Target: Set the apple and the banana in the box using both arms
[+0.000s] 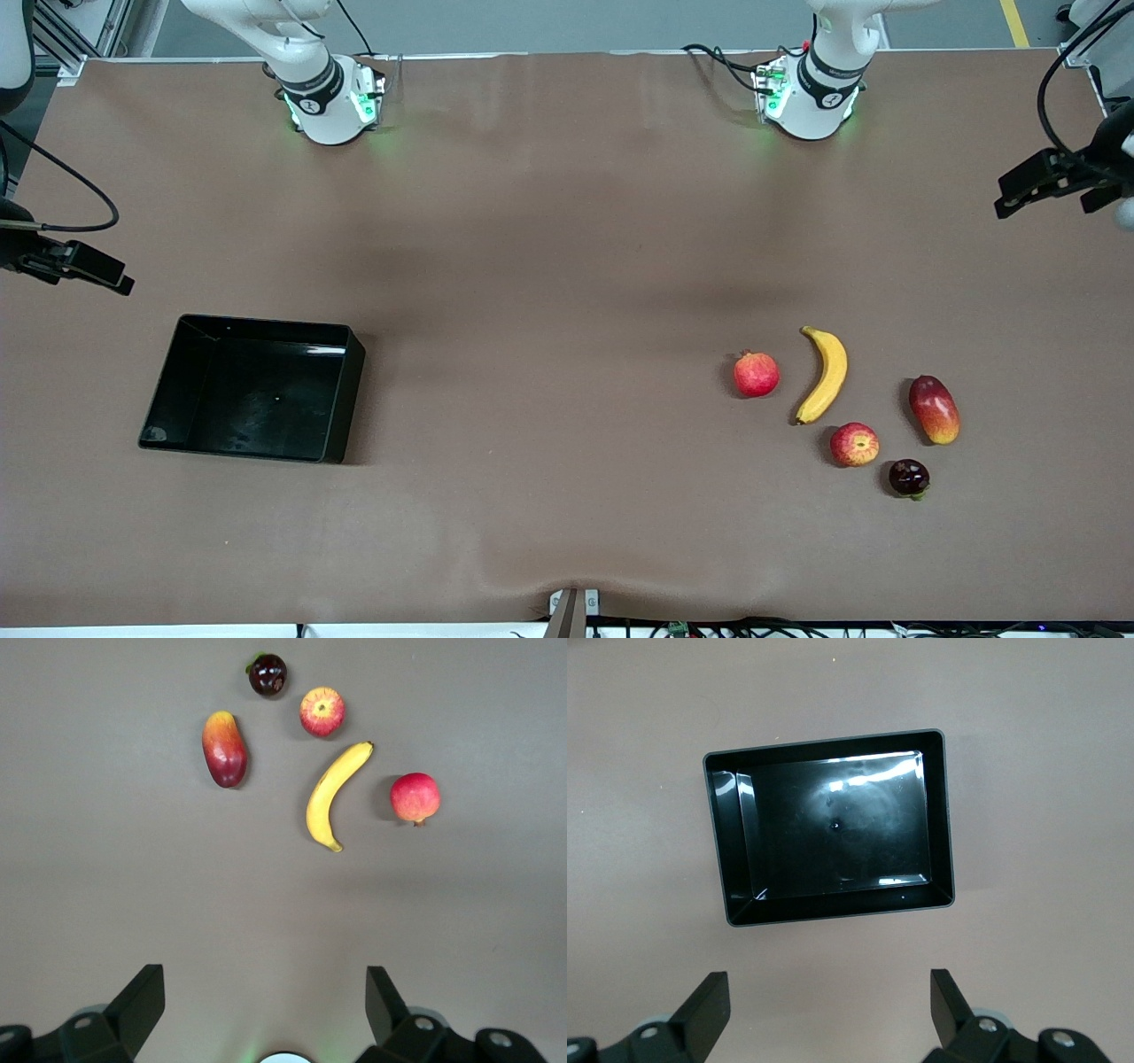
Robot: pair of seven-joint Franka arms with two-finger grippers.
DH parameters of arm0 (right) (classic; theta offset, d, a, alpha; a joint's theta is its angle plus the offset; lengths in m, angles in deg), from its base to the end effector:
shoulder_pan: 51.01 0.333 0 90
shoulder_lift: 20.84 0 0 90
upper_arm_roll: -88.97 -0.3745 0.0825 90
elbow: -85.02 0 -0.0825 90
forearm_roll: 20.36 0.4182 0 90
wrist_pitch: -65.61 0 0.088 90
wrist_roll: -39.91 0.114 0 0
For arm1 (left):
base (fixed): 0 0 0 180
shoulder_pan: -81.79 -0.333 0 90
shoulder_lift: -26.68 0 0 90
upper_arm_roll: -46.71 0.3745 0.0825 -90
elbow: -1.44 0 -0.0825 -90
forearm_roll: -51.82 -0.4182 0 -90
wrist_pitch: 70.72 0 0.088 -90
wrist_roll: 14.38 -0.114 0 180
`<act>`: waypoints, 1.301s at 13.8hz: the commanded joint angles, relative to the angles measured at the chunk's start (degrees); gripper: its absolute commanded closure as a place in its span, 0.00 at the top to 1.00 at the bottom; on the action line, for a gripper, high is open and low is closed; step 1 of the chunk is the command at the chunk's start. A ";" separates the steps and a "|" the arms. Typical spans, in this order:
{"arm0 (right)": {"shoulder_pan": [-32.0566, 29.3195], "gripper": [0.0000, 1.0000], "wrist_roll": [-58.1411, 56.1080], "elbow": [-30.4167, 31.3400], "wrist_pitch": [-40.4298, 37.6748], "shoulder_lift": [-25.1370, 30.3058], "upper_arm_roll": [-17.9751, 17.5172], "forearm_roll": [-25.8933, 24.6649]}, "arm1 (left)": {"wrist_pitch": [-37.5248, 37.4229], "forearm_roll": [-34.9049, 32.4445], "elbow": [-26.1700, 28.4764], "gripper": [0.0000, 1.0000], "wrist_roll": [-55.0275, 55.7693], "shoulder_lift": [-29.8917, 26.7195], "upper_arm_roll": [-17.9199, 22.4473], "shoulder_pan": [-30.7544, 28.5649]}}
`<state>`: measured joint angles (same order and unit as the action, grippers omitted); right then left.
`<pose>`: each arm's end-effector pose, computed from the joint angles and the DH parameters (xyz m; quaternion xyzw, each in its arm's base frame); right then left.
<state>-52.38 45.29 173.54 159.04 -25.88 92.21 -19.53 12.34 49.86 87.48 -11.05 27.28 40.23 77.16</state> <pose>0.6235 -0.0470 0.6411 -0.9962 0.0874 0.0011 0.0047 0.5796 -0.0141 0.6943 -0.9993 -0.0144 0.0304 0.0178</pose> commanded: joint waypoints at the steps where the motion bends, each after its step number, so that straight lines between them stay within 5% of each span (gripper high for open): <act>1: -0.39 1.00 0.42 -0.89 -0.52 -0.41 -0.60 -1.00 | 1.21 -1.98 -1.40 1.00 -0.43 5.35 -0.37 -0.03; 18: -0.30 1.00 0.42 -0.89 -0.52 -0.49 -0.60 -1.00 | 44.45 -2.78 -3.42 1.00 12.84 40.86 0.59 2.53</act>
<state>-52.38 45.29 173.47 159.00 -26.01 92.11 -19.53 53.95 48.17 85.87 0.48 64.85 40.83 80.80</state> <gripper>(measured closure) 0.000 0.000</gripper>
